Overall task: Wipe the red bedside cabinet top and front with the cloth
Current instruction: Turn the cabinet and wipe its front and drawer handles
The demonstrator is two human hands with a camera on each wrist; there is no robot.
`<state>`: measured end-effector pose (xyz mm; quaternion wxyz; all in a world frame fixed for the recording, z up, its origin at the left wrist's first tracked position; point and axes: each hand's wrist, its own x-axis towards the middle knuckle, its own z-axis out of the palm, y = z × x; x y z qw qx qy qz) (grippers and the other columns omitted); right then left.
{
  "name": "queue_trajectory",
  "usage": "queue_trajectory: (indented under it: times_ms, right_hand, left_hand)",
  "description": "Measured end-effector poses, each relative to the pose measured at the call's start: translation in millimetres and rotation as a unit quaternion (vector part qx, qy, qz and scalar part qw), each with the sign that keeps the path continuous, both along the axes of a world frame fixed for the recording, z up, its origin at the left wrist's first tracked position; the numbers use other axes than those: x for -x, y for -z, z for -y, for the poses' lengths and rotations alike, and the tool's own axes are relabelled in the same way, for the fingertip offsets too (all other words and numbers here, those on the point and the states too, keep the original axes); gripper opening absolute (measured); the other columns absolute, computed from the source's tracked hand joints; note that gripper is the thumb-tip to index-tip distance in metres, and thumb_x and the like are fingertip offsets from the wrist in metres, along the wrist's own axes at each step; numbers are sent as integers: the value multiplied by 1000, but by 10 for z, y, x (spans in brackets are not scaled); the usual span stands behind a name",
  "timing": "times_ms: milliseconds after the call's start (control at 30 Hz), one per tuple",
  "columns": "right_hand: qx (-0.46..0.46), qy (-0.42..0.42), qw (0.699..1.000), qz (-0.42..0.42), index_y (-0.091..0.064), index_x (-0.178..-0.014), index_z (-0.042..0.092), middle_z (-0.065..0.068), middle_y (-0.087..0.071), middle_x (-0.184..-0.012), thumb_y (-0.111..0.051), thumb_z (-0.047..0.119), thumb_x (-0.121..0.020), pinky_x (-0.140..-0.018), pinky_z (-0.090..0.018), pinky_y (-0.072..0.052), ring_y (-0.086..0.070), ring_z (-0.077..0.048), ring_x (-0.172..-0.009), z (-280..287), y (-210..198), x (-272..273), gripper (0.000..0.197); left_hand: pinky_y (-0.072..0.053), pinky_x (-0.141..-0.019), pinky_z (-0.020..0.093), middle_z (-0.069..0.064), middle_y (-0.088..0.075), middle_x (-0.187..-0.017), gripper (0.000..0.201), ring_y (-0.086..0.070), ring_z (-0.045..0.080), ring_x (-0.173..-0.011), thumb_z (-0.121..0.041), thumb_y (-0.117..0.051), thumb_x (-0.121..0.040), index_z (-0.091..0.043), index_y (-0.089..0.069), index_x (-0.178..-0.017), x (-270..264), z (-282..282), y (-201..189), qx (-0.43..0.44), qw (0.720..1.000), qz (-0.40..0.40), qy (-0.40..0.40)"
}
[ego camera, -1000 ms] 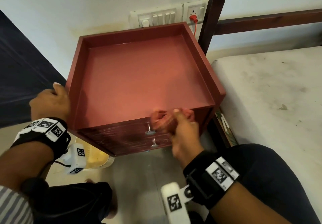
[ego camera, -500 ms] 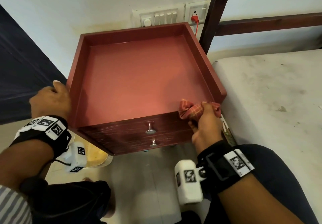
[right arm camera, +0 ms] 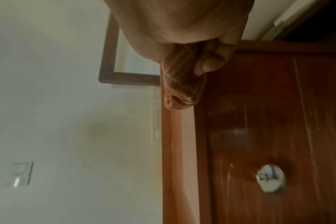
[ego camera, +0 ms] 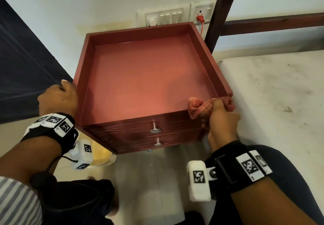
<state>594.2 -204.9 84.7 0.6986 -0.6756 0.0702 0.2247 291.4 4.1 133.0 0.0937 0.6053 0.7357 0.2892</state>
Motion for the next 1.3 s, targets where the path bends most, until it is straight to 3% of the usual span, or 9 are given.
queue_trajectory:
  times_ms: [100,267,367,433,533,767,933,1067,1300]
  right_hand:
    - [15,-81,995,-53,-49,-120,6,-19,-70,-107,-75,31,-79,-56,-35,-58,-69,-26,-79,-145,137,458,54]
    - [6,-241,960,-140,-50,-116,4,-11,-63,-70,-71,30,-90,-44,-29,-46,-56,-17,-43,-162,91,712,42]
    - [-31,-180,973,-143,-62,-108,8,-12,-65,-79,-69,19,-90,-46,-26,-47,-62,-19,-55,-58,105,474,23]
    - [-55,-53,991,-114,-53,-125,4,-22,-69,-101,-66,18,-87,-48,-31,-54,-68,-26,-71,-19,206,237,43]
    - [-88,89,986,-109,-35,-134,13,-22,-62,-125,-60,20,-94,-74,-51,-62,-71,-32,-94,-29,285,48,48]
    - [-172,-83,953,-233,-47,-102,19,-8,-63,-88,-50,-11,-91,-83,-54,-60,-67,-24,-75,-261,277,726,32]
    - [-128,-50,962,-237,-56,-100,8,-15,-69,-71,-50,-13,-93,-54,-40,-61,-71,-21,-54,-141,278,399,23]
    - [-120,93,977,-151,-51,-131,1,-28,-65,-120,-56,-5,-78,-56,-36,-59,-70,-34,-90,-103,392,140,54]
    - [-135,-55,960,-241,-57,-114,3,-18,-64,-97,-48,-23,-85,-53,-30,-59,-70,-19,-70,-231,424,618,40]
  left_hand:
    - [-38,-76,44,33,-66,-97,63,-61,51,-96,-47,-29,-100,4,-64,-87,-3,-5,4,-2,1000,-2,-1]
    - [-37,-76,44,33,-66,-98,61,-60,52,-96,-45,-29,-101,4,-63,-87,2,7,14,-5,1000,-4,2]
    - [-36,-75,43,32,-65,-97,60,-59,50,-95,-43,-30,-103,5,-61,-86,4,29,-14,-1,1000,3,3]
    - [-35,-75,43,32,-65,-97,60,-60,50,-96,-44,-29,-103,4,-61,-86,8,22,-10,1,1000,-1,10]
    - [-40,-78,46,33,-66,-98,64,-61,52,-96,-48,-26,-101,3,-62,-86,18,0,17,0,1000,-14,12]
    - [-43,-77,46,31,-67,-95,64,-62,50,-91,-51,-26,-99,1,-62,-86,3,34,4,-10,1000,-8,-5]
    - [-45,-78,48,30,-66,-95,64,-62,51,-92,-50,-27,-99,1,-63,-88,5,43,3,-11,1000,-11,-4]
    - [-47,-80,49,30,-67,-94,65,-62,50,-93,-52,-26,-98,1,-64,-88,8,21,21,-14,1000,-13,-2]
    - [-43,-76,46,30,-67,-95,66,-62,50,-91,-51,-26,-97,1,-65,-89,-13,42,15,-16,1000,-9,-15]
